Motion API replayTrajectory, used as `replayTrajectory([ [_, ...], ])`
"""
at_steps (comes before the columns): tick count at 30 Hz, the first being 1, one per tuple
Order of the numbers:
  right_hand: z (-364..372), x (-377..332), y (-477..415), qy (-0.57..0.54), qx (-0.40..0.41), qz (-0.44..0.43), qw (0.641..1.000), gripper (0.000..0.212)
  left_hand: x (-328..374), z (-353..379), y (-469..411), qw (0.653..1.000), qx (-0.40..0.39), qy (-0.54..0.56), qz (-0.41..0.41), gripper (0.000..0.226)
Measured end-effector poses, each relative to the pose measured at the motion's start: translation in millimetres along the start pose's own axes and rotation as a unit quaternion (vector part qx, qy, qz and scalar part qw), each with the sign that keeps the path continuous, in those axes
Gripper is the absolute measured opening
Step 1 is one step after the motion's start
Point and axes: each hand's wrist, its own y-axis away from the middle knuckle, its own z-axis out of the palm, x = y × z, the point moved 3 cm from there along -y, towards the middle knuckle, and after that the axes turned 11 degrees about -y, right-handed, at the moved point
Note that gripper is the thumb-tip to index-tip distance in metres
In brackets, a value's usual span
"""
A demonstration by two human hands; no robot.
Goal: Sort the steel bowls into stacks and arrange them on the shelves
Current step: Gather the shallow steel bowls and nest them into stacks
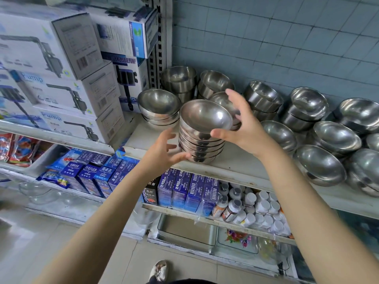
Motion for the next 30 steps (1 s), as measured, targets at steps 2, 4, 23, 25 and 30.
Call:
replayTrajectory([
  [2, 3, 15, 16, -0.032, 0.034, 0.006, 0.999, 0.117, -10, -14, 8, 0.994, 0.109, -0.002, -0.030, 0.084],
  [4, 15, 34, 31, -0.060, 0.046, 0.033, 0.997, 0.123, -25, -28, 11, 0.975, 0.210, 0.007, -0.068, 0.078],
  [23, 54, 67, 35, -0.032, 0.119, 0.075, 0.990, 0.129, -61, -46, -76, 0.982, 0.170, 0.050, -0.073, 0.114],
  [25, 55, 69, 32, -0.034, 0.117, 0.077, 0.990, 0.126, -60, -51, -65, 0.982, 0.170, 0.056, -0.065, 0.104],
  [30, 63, 70, 19, -0.050, 0.111, 0.066, 0.990, 0.120, -60, -66, -28, 0.980, 0.183, 0.068, -0.048, 0.089],
])
